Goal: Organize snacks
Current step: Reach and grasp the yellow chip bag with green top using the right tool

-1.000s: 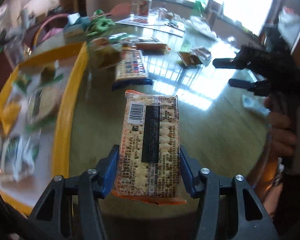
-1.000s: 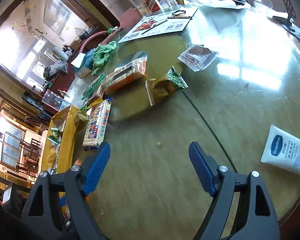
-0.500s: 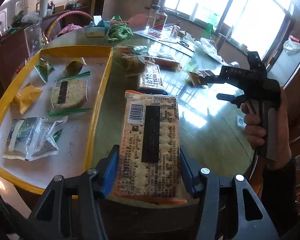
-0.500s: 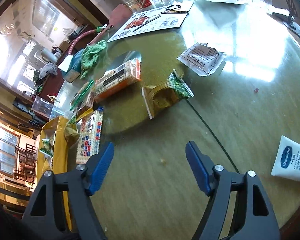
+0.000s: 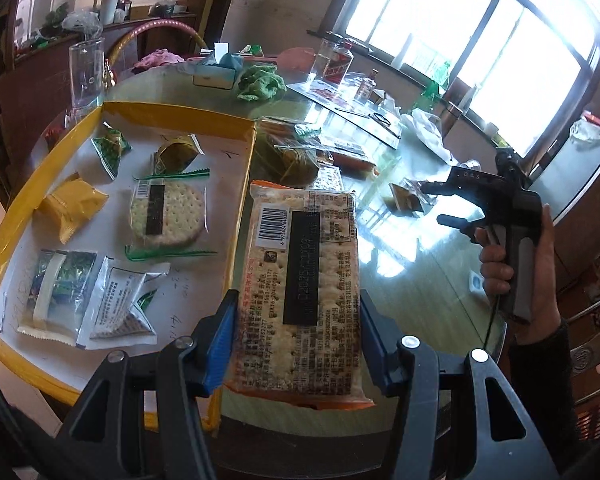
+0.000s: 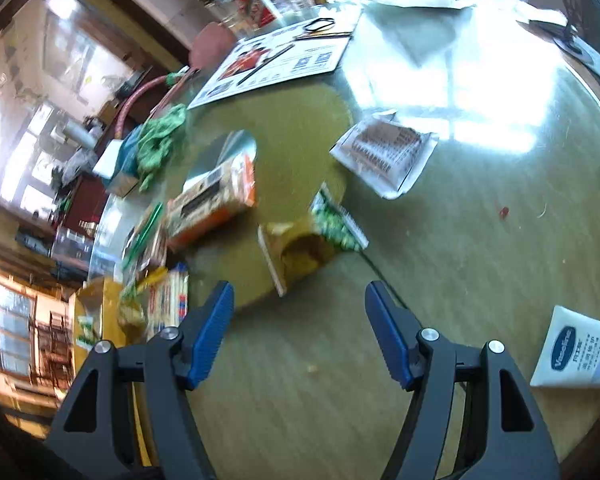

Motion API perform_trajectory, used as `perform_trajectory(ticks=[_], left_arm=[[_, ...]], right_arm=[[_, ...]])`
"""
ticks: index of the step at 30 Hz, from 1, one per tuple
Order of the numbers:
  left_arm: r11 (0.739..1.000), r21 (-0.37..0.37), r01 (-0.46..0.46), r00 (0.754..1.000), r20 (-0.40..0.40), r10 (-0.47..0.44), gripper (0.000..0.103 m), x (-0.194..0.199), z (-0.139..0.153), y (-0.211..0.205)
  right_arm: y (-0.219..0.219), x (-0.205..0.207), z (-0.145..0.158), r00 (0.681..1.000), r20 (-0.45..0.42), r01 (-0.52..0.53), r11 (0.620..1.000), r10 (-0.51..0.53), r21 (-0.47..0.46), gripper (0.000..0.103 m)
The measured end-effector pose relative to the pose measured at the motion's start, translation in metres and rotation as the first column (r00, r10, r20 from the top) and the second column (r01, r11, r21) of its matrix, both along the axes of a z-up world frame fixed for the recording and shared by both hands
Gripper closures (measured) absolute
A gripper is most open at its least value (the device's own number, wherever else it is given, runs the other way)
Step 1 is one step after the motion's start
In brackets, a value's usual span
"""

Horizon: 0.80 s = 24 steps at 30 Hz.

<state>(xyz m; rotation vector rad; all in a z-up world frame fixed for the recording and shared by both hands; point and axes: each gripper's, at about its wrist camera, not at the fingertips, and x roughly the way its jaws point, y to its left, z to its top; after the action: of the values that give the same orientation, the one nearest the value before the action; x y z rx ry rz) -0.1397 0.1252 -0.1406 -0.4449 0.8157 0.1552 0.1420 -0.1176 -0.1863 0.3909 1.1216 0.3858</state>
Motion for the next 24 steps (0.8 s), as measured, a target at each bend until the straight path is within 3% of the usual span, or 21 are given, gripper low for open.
perform_trajectory(ticks=[3, 6, 15, 19, 24], left_arm=[[1.0, -0.004, -0.002, 1.0, 0.005, 0.002, 0.047, 0.001, 0.002, 0.004], [1.0, -0.007, -0.001, 1.0, 0.003, 0.001, 0.047, 0.002, 0.002, 0.007], [1.0, -0.024, -0.007, 1.0, 0.002, 0.007, 0.047, 0.002, 0.0, 0.012], [1.0, -0.021, -0.002, 1.0, 0.002, 0.002, 0.047, 0.002, 0.001, 0.014], [0.999, -0.02, -0.027, 1.0, 0.009, 0.027, 0.047, -0.004, 0.004, 0.02]], right_arm=[[0.003, 0.015, -0.005, 0.999, -0.036, 0.027, 0.999, -0.026, 0.026, 0.034], [0.016, 0.025, -0.013, 0.996, -0.079, 0.049, 0.999, -0.05, -0.012, 0.034], [0.038, 0.029, -0.008, 0.996, -0.015, 0.084, 0.994, -0.085, -0.073, 0.034], [0.037, 0.029, -0.012, 0.993, -0.03, 0.108, 0.989, -0.112, -0.105, 0.036], [0.051, 0.037, -0.015, 0.994, -0.017, 0.1, 0.981, -0.104, -0.168, 0.066]])
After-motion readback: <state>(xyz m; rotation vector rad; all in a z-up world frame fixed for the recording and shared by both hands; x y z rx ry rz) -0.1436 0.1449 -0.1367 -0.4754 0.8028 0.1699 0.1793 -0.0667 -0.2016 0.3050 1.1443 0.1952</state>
